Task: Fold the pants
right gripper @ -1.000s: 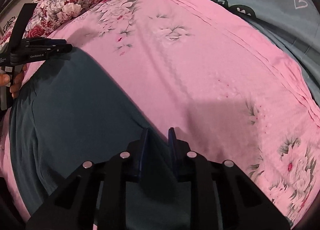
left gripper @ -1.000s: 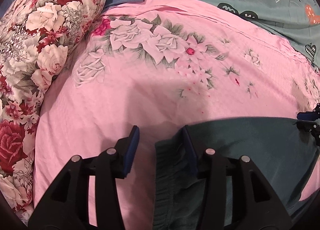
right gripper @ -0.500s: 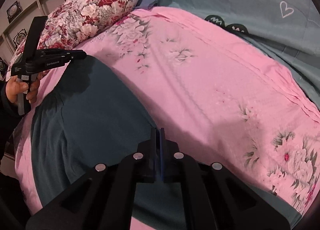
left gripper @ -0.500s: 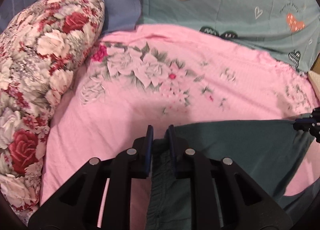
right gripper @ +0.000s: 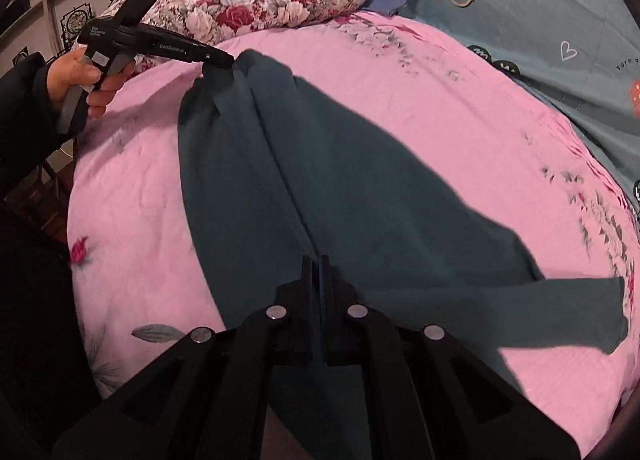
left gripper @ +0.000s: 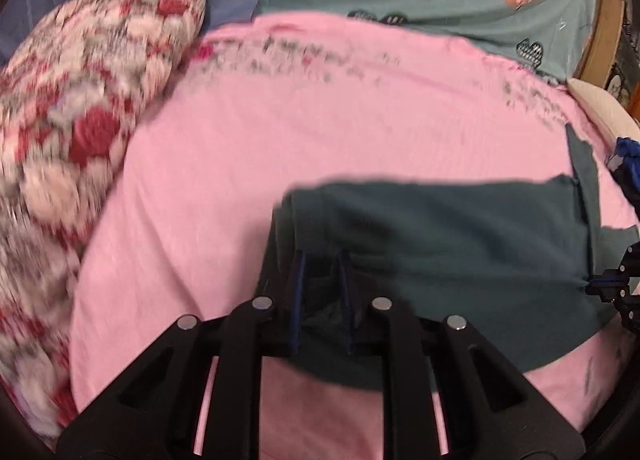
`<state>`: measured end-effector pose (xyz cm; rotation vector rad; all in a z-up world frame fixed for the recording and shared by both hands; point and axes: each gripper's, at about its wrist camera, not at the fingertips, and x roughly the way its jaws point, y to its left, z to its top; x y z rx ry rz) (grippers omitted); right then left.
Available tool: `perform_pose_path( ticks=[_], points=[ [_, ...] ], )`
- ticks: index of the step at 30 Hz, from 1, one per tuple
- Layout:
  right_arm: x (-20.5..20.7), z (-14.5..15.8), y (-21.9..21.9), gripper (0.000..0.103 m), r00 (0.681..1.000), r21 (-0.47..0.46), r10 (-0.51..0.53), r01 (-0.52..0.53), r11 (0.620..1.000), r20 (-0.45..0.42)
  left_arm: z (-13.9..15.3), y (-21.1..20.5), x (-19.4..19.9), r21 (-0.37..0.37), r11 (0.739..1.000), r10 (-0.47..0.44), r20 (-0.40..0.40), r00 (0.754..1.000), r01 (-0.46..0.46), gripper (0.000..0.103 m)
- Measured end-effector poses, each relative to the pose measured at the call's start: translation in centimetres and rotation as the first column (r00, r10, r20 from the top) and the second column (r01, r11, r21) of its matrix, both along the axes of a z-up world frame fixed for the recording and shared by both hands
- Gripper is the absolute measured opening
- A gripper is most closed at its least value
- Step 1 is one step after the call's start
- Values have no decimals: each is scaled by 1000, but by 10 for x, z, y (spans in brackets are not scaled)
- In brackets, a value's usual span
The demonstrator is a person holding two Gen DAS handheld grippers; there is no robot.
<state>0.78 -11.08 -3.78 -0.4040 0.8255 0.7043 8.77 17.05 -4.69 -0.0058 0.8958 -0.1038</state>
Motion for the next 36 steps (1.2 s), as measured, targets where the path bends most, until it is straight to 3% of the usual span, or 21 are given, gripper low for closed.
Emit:
perform_pose_path(
  ticks=[3,6,10,13,16,17,18,19,20,23,27,29,30,31,33,36],
  points=[
    [-5,11,-2,2,999,50,-26,23,998,47,-8,8,-6,-50,998,26,9,1000,-26,22],
    [-3,25,-11,2,997,112,-62,56,992,48,4,13,-8,-60,997,47,36,998,-45,19],
    [-12,26,-10,2,1000,165,-17,19,986,-15,25,17,-24,-38,998,45,104,994,-42,19],
    [-14,17,-5,2,998,172,-4,15,985,-62,16,23,-28,-44,998,55,73,996,-52,19],
    [-18,28,-5,3,1000,170,-24,24,985,-3,8,25,-29,-80,997,25,27,999,-23,19],
    [-19,35,-8,6,999,164,-32,26,986,29,7,24,-31,-86,996,6,12,1000,-5,21],
    [-19,41,-11,32,997,149,-36,26,988,62,6,22,-33,-86,996,-10,-2,1000,10,36],
    [-18,44,-14,60,994,128,-42,29,991,101,4,20,-34,-84,996,-13,-12,1000,12,58],
    [-18,47,-18,67,990,98,-34,21,995,134,3,19,-36,-79,997,-11,-14,1000,10,64],
    [0,47,-23,69,989,-4,45,-45,999,139,1,16,-40,-111,994,-27,-22,999,24,64],
    [30,37,-15,67,987,-62,155,-152,986,37,-4,12,-36,-169,986,-23,-48,999,15,63],
    [38,22,-3,44,980,-139,199,-201,970,-27,-13,12,-29,-183,983,-2,-88,996,-15,49],
    [42,15,2,9,974,-163,212,-222,961,-73,-17,12,-26,-176,984,17,-104,994,-36,34],
    [44,12,7,2,972,-182,215,-229,956,-90,-17,13,-24,-169,984,34,-102,994,-51,19],
    [42,19,11,2,972,-195,225,-233,953,-63,-15,19,-19,-183,980,53,-111,992,-73,13],
    [47,46,4,2,985,-126,173,-173,977,-7,3,25,-10,-158,983,79,-66,995,-89,10]
  ],
)
